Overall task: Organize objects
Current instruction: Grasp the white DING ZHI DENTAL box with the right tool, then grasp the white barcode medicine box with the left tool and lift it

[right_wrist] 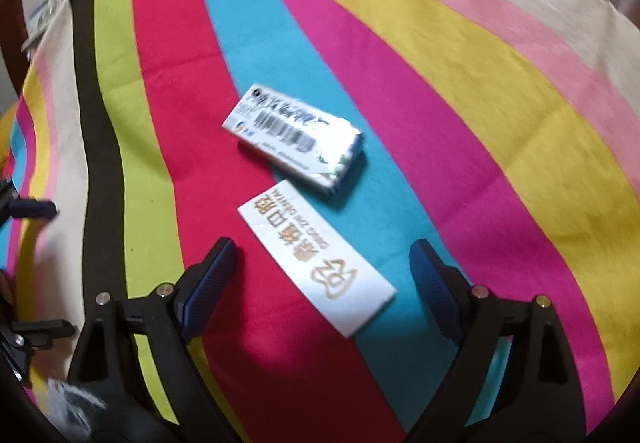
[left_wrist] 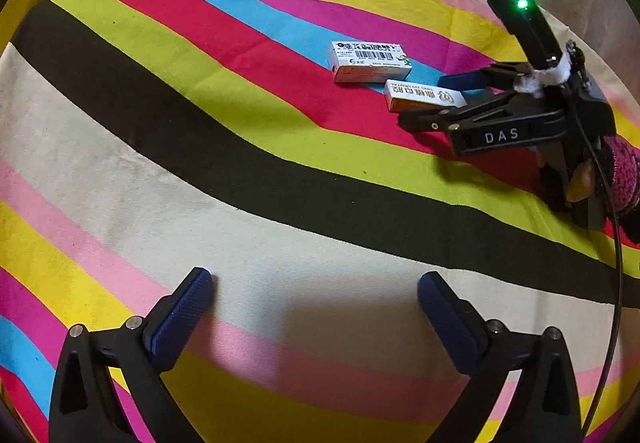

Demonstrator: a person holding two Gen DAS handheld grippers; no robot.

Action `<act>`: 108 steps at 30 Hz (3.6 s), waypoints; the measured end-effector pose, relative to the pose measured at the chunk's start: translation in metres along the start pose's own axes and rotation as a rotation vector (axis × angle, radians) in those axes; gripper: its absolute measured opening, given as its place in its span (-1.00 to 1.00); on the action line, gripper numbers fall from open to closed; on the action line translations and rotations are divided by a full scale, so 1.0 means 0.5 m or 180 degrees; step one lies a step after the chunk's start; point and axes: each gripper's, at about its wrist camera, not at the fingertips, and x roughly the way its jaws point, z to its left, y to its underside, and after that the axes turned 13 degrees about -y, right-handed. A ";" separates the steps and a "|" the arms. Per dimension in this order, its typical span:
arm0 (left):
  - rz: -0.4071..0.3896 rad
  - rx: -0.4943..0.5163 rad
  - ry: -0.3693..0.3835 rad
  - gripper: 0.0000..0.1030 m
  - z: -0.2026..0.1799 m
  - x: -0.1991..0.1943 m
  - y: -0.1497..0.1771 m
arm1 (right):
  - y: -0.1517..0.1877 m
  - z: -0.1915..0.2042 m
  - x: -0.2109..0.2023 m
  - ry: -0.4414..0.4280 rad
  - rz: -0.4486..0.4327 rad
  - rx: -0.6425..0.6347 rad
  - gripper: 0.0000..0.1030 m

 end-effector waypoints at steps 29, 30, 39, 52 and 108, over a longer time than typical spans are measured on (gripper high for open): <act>0.0017 -0.0046 -0.0070 1.00 0.007 0.000 -0.008 | 0.312 0.197 -0.263 0.0775 -0.0199 0.1286 -0.34; 0.0017 -0.0044 -0.0075 1.00 0.010 -0.004 -0.006 | 0.314 0.189 -0.269 0.0784 -0.0205 0.1278 -0.34; -0.0620 0.1691 -0.0289 0.99 -0.105 0.007 -0.098 | 0.303 0.175 -0.256 0.0850 -0.0172 0.1240 -0.34; -0.0651 0.2212 0.0282 -0.35 -0.194 0.128 -0.298 | 0.302 0.165 -0.251 0.0757 -0.0219 0.1331 -0.33; -0.0255 -0.0493 0.0208 -0.33 0.073 -0.209 0.224 | 0.320 0.331 -0.316 0.0937 -0.0186 0.1378 -0.33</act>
